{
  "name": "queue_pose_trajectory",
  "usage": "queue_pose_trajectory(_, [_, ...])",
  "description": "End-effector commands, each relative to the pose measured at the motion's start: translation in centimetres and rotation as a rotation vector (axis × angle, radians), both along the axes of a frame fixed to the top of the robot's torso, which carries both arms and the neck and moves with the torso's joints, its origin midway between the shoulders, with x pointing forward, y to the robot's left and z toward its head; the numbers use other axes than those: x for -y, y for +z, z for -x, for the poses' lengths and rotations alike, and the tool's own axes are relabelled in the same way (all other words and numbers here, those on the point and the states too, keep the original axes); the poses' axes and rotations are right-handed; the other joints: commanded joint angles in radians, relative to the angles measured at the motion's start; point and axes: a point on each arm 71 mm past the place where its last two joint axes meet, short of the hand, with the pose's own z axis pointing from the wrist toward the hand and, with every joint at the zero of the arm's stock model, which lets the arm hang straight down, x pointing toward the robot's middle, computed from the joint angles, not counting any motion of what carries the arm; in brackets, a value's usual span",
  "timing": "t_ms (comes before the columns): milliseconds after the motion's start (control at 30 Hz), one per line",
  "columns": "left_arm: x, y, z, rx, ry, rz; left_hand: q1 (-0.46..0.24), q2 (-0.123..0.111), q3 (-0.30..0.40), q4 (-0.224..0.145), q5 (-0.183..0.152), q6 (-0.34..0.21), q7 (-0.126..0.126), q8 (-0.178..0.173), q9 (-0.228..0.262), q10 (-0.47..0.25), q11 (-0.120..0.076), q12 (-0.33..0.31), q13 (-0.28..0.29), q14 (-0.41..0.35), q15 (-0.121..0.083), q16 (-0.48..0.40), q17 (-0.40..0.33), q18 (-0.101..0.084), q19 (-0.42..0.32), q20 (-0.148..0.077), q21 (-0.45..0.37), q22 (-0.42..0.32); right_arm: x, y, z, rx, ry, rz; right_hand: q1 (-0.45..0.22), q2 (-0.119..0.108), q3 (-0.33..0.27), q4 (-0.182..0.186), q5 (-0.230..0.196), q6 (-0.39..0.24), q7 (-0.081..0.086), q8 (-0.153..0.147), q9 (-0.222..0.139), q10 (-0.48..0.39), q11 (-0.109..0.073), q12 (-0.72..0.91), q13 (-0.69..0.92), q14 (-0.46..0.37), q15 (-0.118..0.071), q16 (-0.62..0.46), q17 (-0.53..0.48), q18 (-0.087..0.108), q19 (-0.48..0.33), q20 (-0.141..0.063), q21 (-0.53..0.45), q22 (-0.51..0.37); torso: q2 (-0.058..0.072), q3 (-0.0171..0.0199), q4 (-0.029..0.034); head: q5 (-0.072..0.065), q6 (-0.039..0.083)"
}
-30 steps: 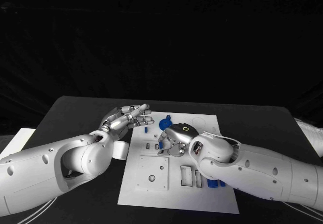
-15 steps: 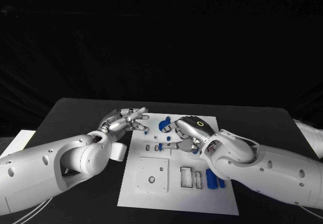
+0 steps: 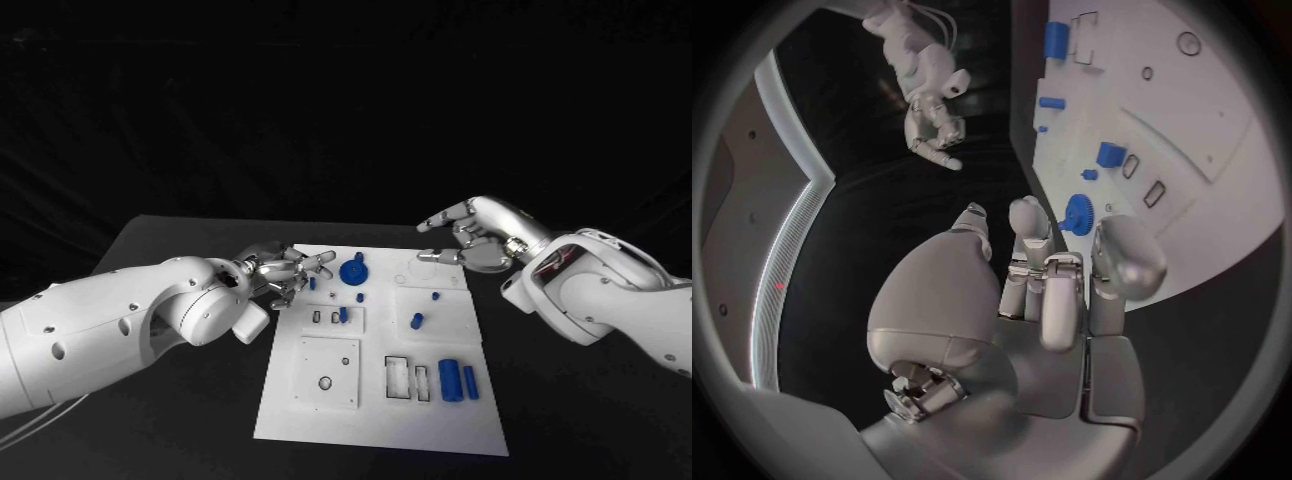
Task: Assemble the parts on the task board
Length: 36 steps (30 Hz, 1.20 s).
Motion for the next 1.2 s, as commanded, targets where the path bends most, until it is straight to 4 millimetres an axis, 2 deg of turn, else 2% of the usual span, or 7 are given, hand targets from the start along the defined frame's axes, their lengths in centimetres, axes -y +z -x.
queue_pose_trajectory(33, [-0.3,-0.7,-0.2,-0.072,-0.118,-0.467,0.005,0.022,-0.015,0.001,-0.002,-0.022,0.000,0.032,0.023,-0.040,0.005,0.044,0.043,0.107,-0.002,0.006,0.263,-0.024,0.024,0.004,0.085,0.130,1.4,0.0,-0.5,-0.106,-0.024,-0.103,0.012,0.004,-0.004,0.000,0.013,-0.002,-0.005,0.004,0.001,0.007,0.007,-0.008,0.144,0.083,0.004,-0.008,0.182,0.003,-0.002,0.008,-0.009,-0.010,-0.013,0.0048,-0.0068,0.007,-0.006])
queue_pose_trajectory(233, [1.0,0.2,-1.9,-0.039,-0.163,-0.656,0.006,0.035,-0.063,0.001,-0.020,-0.048,-0.013,0.151,0.106,-0.063,-0.004,0.129,0.119,0.107,-0.010,0.006,0.263,-0.023,0.020,0.004,0.102,0.148,3.1,0.2,-1.0,-0.112,-0.073,-0.111,0.014,0.005,-0.006,-0.001,0.018,-0.004,-0.005,0.003,0.001,0.006,0.007,-0.012,0.142,0.082,0.004,-0.010,0.177,0.004,-0.004,0.008,-0.012,-0.015,-0.019,0.0113,-0.0090,0.014,-0.013])
queue_pose_trajectory(400, [2.6,0.6,-3.3,-0.045,-0.219,-0.741,-0.025,0.071,-0.112,0.000,-0.098,-0.092,-0.044,0.320,0.267,-0.012,-0.025,0.258,0.242,0.107,-0.029,0.006,0.263,-0.037,0.041,-0.017,0.156,0.239,3.8,0.1,-1.4,-0.119,-0.097,-0.110,0.015,0.006,-0.006,-0.002,0.020,-0.004,-0.004,0.003,0.001,0.006,0.007,-0.011,0.142,0.082,0.004,-0.011,0.175,0.004,-0.004,0.008,-0.012,-0.016,-0.023,0.0163,-0.0135,0.021,-0.019])
queue_pose_trajectory(467, [3.1,0.7,-3.6,-0.046,-0.235,-0.759,-0.033,0.072,-0.129,0.000,-0.107,-0.110,-0.042,0.351,0.304,-0.010,-0.031,0.268,0.252,0.107,-0.030,0.006,0.263,-0.039,0.043,-0.015,0.162,0.250,3.9,0.1,-1.4,-0.122,-0.103,-0.109,0.015,0.006,-0.006,-0.002,0.020,-0.004,-0.004,0.003,0.001,0.006,0.007,-0.011,0.142,0.082,0.004,-0.011,0.175,0.004,-0.004,0.008,-0.012,-0.016,-0.023,0.0181,-0.0145,0.021,-0.020])
queue_pose_trajectory(633, [4.2,0.7,-4.1,-0.051,-0.265,-0.791,-0.039,0.074,-0.151,0.002,-0.113,-0.135,-0.044,0.381,0.347,-0.010,-0.030,0.275,0.258,0.107,-0.031,0.006,0.263,-0.041,0.043,-0.016,0.167,0.259,4.2,0.0,-1.6,-0.126,-0.114,-0.106,0.016,0.006,-0.007,-0.002,0.022,-0.005,-0.004,0.002,0.001,0.006,0.007,-0.011,0.142,0.082,0.004,-0.012,0.174,0.004,-0.004,0.008,-0.013,-0.017,-0.023,0.0190,-0.0143,0.024,-0.023])
queue_pose_trajectory(900, [5.4,0.4,-4.6,-0.067,-0.313,-0.843,-0.044,0.067,-0.166,0.002,-0.115,-0.148,-0.045,0.392,0.366,-0.010,-0.029,0.278,0.261,0.107,-0.032,0.006,0.263,-0.042,0.044,-0.016,0.171,0.267,4.4,-0.1,-1.7,-0.132,-0.127,-0.101,0.016,0.006,-0.007,-0.003,0.023,-0.005,-0.004,0.002,0.001,0.006,0.007,-0.011,0.142,0.081,0.004,-0.012,0.174,0.004,-0.005,0.007,-0.013,-0.017,-0.021,0.0151,-0.0134,0.027,-0.029])
queue_pose_trajectory(1200, [6.6,-0.1,-4.7,-0.079,-0.349,-0.867,-0.045,0.062,-0.173,0.002,-0.116,-0.153,-0.045,0.396,0.374,-0.009,-0.029,0.281,0.265,0.107,-0.032,0.006,0.263,-0.043,0.045,-0.016,0.174,0.273,4.4,-0.2,-1.9,-0.139,-0.131,-0.097,0.016,0.006,-0.008,-0.003,0.026,-0.005,-0.004,0.002,0.001,0.006,0.007,-0.011,0.141,0.081,0.004,-0.013,0.172,0.005,-0.006,0.007,-0.014,-0.020,-0.021,0.0140,-0.0130,0.027,-0.036])
